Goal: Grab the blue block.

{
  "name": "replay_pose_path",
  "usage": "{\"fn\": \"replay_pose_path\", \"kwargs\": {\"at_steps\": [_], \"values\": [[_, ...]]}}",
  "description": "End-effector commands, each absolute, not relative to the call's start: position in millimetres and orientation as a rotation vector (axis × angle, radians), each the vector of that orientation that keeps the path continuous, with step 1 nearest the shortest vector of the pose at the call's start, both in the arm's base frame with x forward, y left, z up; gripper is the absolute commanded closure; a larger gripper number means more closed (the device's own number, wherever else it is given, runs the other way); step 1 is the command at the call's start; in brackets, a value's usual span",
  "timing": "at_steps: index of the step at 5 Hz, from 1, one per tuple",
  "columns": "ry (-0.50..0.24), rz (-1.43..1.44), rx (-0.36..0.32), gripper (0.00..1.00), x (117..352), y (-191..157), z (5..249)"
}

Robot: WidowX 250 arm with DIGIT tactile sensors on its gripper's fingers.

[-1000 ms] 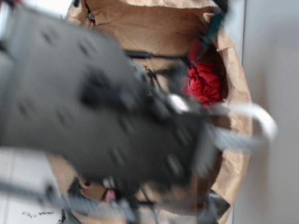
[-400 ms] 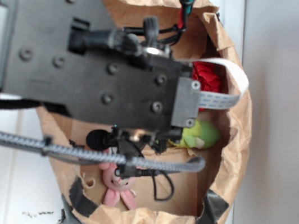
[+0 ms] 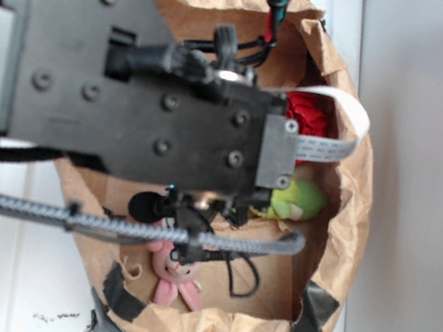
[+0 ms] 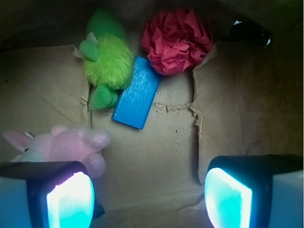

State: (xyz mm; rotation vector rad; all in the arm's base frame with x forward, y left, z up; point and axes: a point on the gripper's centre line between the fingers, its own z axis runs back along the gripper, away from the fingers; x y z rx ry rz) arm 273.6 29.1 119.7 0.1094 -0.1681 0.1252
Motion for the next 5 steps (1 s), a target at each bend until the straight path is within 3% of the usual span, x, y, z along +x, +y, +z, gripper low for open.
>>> {"fn": "replay_pose_path", "kwargs": {"at_steps": [1, 3, 5], "values": [[-0.231, 0.206, 0.009, 0.00, 302.5, 42.8, 96.2], [-0.194, 0.422, -0.083, 0.00, 316.7, 56.8, 98.5], [-0.170, 0.481, -0.090, 0.00, 321.5, 61.9, 92.7]]}}
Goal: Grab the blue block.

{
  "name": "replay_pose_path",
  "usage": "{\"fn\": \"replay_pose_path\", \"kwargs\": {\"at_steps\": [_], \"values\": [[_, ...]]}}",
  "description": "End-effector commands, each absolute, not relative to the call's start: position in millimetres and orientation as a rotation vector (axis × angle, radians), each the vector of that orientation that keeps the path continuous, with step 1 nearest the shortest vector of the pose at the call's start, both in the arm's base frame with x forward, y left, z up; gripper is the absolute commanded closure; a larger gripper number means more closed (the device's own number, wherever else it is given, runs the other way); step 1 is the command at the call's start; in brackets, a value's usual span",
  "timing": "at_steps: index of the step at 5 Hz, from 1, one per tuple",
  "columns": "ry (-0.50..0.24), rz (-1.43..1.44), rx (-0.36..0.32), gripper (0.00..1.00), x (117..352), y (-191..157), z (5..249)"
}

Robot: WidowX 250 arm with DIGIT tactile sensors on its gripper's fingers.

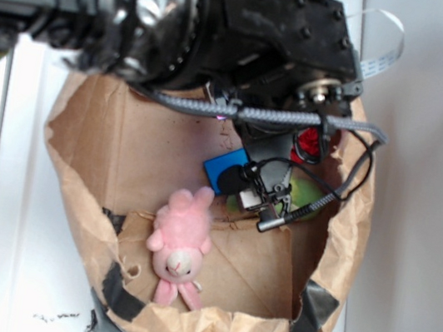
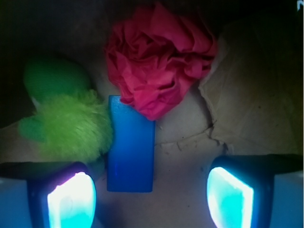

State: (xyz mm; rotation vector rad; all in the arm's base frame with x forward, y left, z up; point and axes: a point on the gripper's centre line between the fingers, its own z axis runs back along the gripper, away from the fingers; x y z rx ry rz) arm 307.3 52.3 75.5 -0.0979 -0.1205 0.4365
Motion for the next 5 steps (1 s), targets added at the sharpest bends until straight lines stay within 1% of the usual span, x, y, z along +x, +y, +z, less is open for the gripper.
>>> {"fn": "replay_pose_path", "kwargs": {"at_steps": [1, 2, 3, 4, 5], "values": [[-0.159, 0.456, -0.078, 0.00, 317.7, 56.0, 87.3], [-0.188, 0.357, -0.084, 0.00, 298.5, 44.7, 84.7], [-0.196, 0.321, -0.086, 0.00, 292.1, 38.7, 82.8], [-0.200, 0.261, -0.070, 0.00, 283.0, 28.3, 74.5], [-0.181, 0.252, -0.069, 0.00, 278.5, 20.7, 75.1]]}}
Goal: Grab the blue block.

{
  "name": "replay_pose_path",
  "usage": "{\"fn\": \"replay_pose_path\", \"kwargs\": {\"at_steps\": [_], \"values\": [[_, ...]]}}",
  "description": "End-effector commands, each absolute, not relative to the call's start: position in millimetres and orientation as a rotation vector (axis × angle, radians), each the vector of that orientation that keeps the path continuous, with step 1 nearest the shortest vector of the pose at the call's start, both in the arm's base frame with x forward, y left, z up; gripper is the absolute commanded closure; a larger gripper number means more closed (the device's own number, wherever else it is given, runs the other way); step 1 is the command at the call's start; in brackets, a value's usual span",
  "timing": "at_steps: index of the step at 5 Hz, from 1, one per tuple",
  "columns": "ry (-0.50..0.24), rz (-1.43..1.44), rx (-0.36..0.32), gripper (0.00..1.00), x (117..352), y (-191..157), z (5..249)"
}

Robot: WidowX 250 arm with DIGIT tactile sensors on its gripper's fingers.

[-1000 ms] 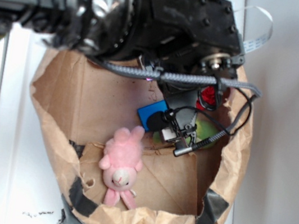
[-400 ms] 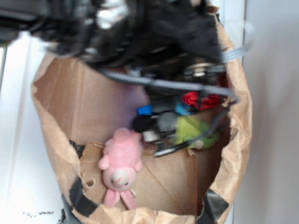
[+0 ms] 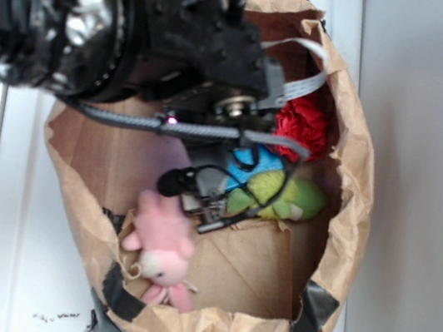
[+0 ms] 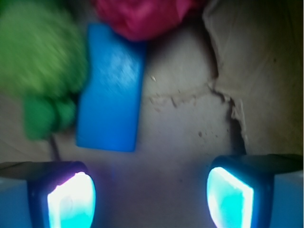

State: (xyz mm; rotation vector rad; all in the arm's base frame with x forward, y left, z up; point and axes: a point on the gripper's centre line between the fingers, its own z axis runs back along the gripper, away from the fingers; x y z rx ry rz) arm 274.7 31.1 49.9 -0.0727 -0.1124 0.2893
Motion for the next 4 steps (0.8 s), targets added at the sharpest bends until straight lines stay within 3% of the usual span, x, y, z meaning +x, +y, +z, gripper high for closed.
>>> {"fn": "replay_pose_path", "kwargs": {"at_steps": [1, 4], "values": [[-0.162, 0.291, -0.066, 0.00, 286.1, 18.6, 76.5], [-0.165, 0.320, -0.052, 0.00, 291.0, -3.2, 73.7]]}}
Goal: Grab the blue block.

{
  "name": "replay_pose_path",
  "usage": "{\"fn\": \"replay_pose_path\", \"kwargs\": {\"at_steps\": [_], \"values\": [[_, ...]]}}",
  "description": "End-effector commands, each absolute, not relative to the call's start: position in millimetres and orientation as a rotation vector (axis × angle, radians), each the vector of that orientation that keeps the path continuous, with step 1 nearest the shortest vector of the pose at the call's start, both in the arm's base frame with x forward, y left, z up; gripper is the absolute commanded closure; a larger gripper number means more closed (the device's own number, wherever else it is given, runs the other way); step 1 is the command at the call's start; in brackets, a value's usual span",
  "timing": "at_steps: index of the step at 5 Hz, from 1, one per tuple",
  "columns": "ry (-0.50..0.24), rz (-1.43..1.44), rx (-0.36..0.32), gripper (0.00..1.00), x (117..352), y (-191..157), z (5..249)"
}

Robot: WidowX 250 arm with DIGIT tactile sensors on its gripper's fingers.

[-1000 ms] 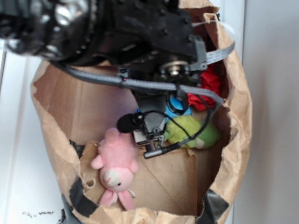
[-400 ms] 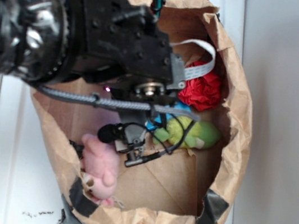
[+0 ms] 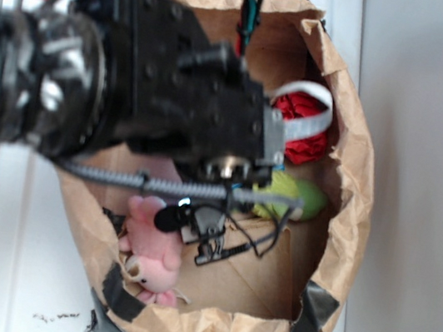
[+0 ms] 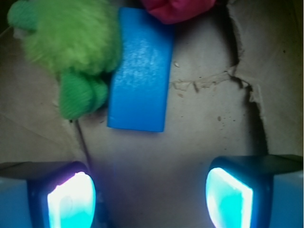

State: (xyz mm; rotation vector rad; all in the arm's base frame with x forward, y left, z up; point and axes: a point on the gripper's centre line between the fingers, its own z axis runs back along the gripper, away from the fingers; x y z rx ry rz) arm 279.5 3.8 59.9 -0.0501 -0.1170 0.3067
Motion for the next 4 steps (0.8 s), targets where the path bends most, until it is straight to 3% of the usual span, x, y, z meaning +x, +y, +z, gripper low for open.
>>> {"fn": "replay_pose_path", "kwargs": {"at_steps": [1, 2, 4], "values": [[-0.153, 0.331, -0.047, 0.00, 295.5, -6.7, 71.1], [-0.116, 0.363, -0.007, 0.00, 305.4, -7.5, 67.4], [-0.116, 0.363, -0.007, 0.00, 305.4, -7.5, 67.4]]}}
